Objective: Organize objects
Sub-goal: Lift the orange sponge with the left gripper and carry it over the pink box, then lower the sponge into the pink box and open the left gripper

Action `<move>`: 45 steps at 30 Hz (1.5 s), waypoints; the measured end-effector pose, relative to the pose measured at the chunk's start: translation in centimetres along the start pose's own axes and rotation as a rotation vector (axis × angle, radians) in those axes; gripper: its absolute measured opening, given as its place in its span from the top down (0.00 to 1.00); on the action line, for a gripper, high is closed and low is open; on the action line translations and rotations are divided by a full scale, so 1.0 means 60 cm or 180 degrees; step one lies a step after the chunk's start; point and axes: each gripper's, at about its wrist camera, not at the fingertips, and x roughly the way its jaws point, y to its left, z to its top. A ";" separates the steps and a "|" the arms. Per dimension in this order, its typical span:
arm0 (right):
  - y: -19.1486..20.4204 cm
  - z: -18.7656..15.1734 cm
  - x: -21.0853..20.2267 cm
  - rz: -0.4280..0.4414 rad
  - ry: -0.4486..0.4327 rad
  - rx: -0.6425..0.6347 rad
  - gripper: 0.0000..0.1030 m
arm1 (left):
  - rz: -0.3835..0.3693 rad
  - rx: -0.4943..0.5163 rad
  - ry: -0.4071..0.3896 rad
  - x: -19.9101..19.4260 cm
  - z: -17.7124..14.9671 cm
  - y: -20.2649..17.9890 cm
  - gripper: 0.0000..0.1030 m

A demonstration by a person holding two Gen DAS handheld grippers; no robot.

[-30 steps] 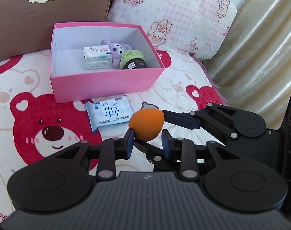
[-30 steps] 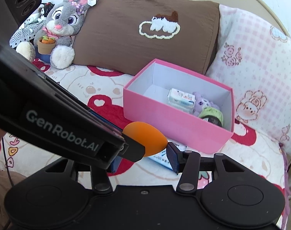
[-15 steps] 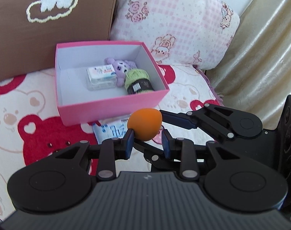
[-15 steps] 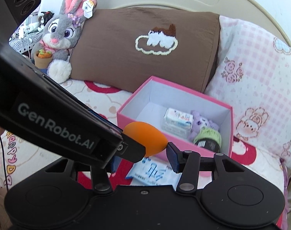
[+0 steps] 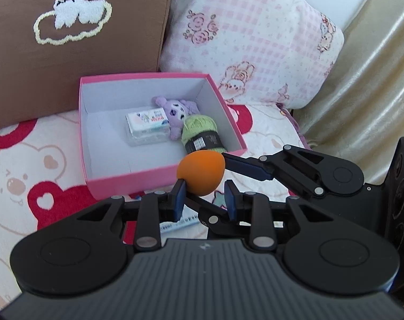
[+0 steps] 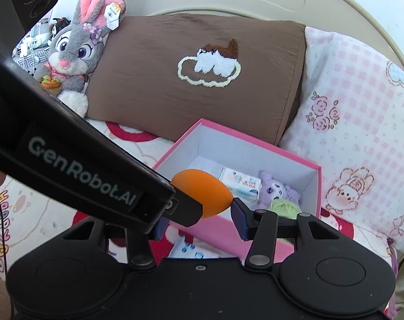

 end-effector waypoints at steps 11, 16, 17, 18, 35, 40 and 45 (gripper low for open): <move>-0.073 0.064 0.068 0.0349 -0.0004 0.0381 0.47 | 0.0144 -0.0064 -0.0068 0.035 0.097 0.030 0.71; -0.108 0.086 0.118 0.0471 0.0126 0.0512 0.47 | 0.0177 -0.0168 0.0062 0.080 0.144 0.056 0.71; -0.117 0.090 0.129 0.0504 0.0174 0.0538 0.47 | 0.0172 -0.0206 0.0086 0.091 0.151 0.062 0.71; -0.126 0.094 0.140 0.0526 0.0223 0.0571 0.47 | 0.0159 -0.0236 0.0095 0.100 0.157 0.068 0.71; -0.204 0.118 0.302 0.0646 0.0733 0.0816 0.47 | 0.0196 -0.0576 0.0100 0.238 0.208 0.139 0.71; -0.226 0.100 0.342 0.0654 0.0751 0.0857 0.47 | 0.0224 -0.0604 0.0085 0.281 0.207 0.149 0.72; -0.248 0.095 0.381 0.0721 0.0863 0.0929 0.47 | 0.0147 -0.0766 0.0086 0.313 0.211 0.173 0.71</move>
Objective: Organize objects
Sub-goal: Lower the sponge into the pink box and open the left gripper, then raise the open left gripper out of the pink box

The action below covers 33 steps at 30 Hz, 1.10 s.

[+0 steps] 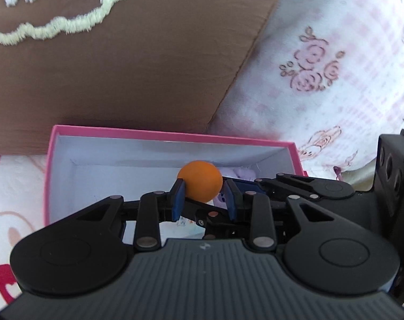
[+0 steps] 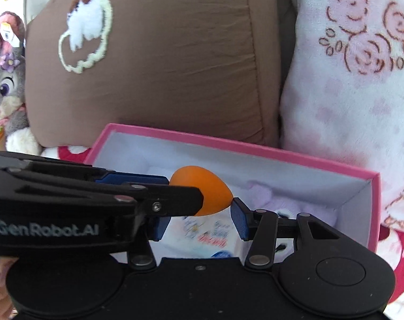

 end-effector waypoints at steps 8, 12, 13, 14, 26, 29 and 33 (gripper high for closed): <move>-0.023 0.010 0.031 0.0067 0.0069 -0.0004 0.44 | 0.0068 -0.0042 0.0063 0.035 0.009 0.008 0.71; -0.032 0.011 0.042 0.0032 0.0158 -0.0033 0.44 | 0.0038 -0.0079 0.0107 0.051 0.006 0.013 0.71; -0.032 0.010 0.043 0.0013 0.0160 -0.0066 0.44 | 0.0025 -0.0132 0.0111 0.053 0.005 0.018 0.71; -0.032 0.010 0.044 -0.0003 0.0157 -0.0092 0.42 | 0.0021 -0.0159 0.0113 0.055 0.005 0.020 0.71; -0.047 -0.004 -0.044 0.0012 -0.0107 -0.0084 0.33 | 0.0149 -0.0074 0.0051 0.006 -0.002 0.002 0.68; -0.048 -0.017 -0.080 0.0107 -0.0205 -0.0082 0.33 | 0.0185 0.0028 0.0035 -0.021 -0.011 -0.015 0.67; -0.015 -0.040 -0.115 0.0107 -0.0295 -0.0217 0.33 | 0.0209 0.0127 0.0033 -0.053 -0.026 -0.026 0.66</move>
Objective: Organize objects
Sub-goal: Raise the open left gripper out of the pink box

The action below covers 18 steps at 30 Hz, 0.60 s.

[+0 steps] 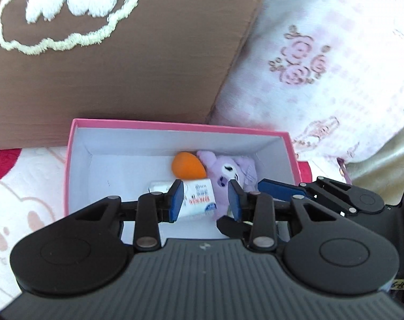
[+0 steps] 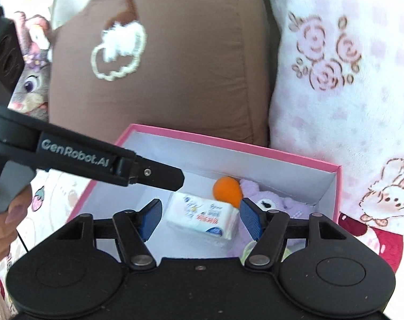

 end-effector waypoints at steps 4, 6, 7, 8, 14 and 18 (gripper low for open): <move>0.023 0.000 -0.030 -0.0018 -0.0025 -0.0122 0.33 | 0.0089 0.0109 0.0009 -0.025 -0.012 -0.008 0.66; 0.043 -0.017 -0.051 -0.0046 -0.0048 -0.0191 0.33 | 0.0118 0.0140 -0.0021 -0.045 -0.020 -0.008 0.66; 0.049 -0.021 -0.061 -0.0053 -0.0066 -0.0225 0.33 | 0.0159 0.0185 -0.0057 -0.055 -0.025 -0.009 0.66; 0.056 -0.026 -0.068 -0.0072 -0.0091 -0.0262 0.33 | 0.0214 0.0245 -0.0103 -0.066 -0.032 -0.011 0.64; 0.083 -0.052 -0.123 -0.0220 -0.0144 -0.0386 0.32 | 0.0536 0.0404 0.0014 -0.125 -0.074 -0.017 0.58; 0.096 -0.067 -0.162 -0.0243 -0.0195 -0.0394 0.31 | 0.0560 0.0446 0.0017 -0.169 -0.100 -0.018 0.55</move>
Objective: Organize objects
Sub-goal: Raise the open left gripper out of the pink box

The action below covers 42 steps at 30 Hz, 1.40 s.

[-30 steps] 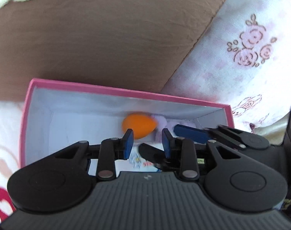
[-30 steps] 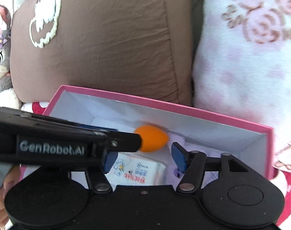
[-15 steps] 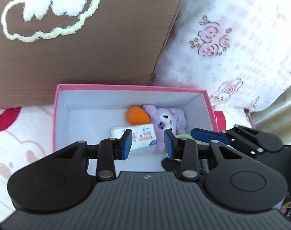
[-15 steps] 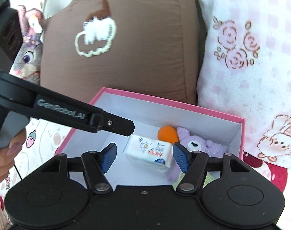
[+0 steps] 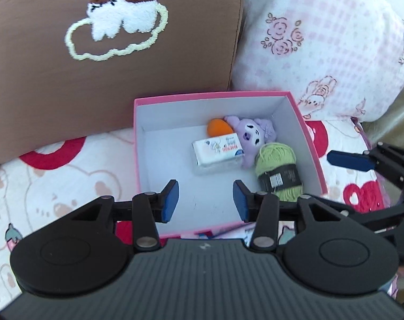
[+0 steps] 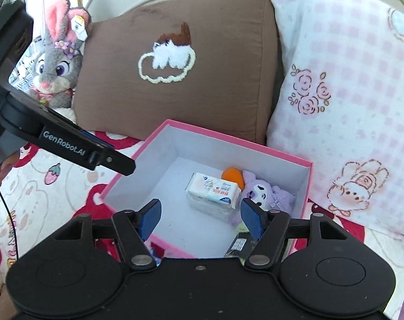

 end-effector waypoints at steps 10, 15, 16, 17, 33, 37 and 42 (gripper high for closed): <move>0.030 -0.025 -0.065 -0.0024 -0.0073 0.0180 0.30 | -0.0226 0.0165 -0.0028 -0.073 -0.051 -0.007 0.48; 0.049 -0.032 -0.091 -0.0039 0.0004 0.0182 0.29 | -0.0202 0.0274 -0.0008 -0.097 -0.078 -0.018 0.41; 0.055 -0.034 -0.096 -0.0045 -0.0005 0.0159 0.27 | -0.0193 0.0293 -0.0006 -0.101 -0.083 -0.019 0.39; 0.060 -0.036 -0.101 -0.0039 -0.0017 0.0138 0.26 | -0.0164 0.0314 -0.0010 -0.106 -0.089 -0.020 0.37; 0.111 -0.096 -0.142 0.0023 -0.0053 0.0141 0.12 | -0.0170 0.0392 -0.0088 -0.157 -0.168 -0.014 0.09; 0.121 -0.106 -0.145 -0.0007 -0.0039 0.0136 0.11 | -0.0082 0.0416 -0.0070 -0.158 -0.186 -0.023 0.07; 0.122 -0.122 -0.142 -0.0068 -0.0046 0.0259 0.10 | 0.0202 0.0384 -0.0187 -0.152 -0.204 -0.028 0.05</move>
